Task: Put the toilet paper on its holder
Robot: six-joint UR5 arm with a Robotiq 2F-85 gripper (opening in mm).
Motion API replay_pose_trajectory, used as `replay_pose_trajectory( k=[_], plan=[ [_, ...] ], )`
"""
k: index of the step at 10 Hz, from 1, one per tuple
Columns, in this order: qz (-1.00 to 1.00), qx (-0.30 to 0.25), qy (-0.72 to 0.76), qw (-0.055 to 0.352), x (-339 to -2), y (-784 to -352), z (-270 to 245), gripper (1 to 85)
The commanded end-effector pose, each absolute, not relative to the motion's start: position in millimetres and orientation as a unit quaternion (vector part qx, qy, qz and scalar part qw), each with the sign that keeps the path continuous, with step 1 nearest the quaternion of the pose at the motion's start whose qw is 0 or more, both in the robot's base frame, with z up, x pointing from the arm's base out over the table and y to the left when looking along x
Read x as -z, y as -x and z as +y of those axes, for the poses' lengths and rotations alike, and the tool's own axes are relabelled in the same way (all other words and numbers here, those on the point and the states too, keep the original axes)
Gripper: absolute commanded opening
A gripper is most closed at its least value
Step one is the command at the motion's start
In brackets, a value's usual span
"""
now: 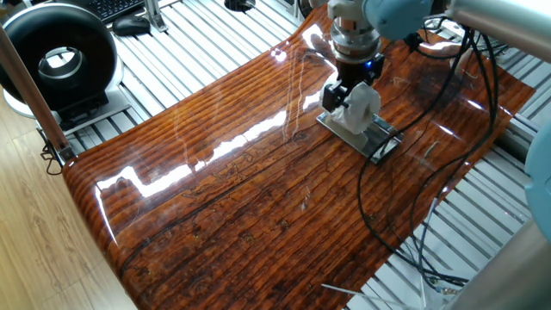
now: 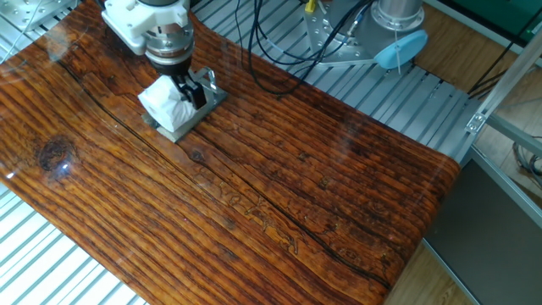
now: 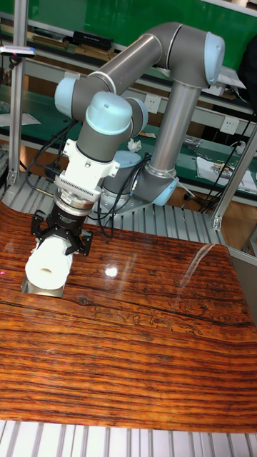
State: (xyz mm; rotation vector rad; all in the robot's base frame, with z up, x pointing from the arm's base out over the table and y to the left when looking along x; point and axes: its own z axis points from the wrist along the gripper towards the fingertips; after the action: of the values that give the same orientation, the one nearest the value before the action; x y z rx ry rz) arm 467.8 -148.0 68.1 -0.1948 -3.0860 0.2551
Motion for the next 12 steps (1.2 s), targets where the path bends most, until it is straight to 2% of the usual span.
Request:
replay_pose_trajectory(
  k=[1, 12],
  plan=[
    [-0.995, -0.060, 0.076, 0.023, -67, -458, -141, 1.0],
    [-0.994, -0.067, 0.086, 0.029, -71, -438, -139, 1.0]
  ],
)
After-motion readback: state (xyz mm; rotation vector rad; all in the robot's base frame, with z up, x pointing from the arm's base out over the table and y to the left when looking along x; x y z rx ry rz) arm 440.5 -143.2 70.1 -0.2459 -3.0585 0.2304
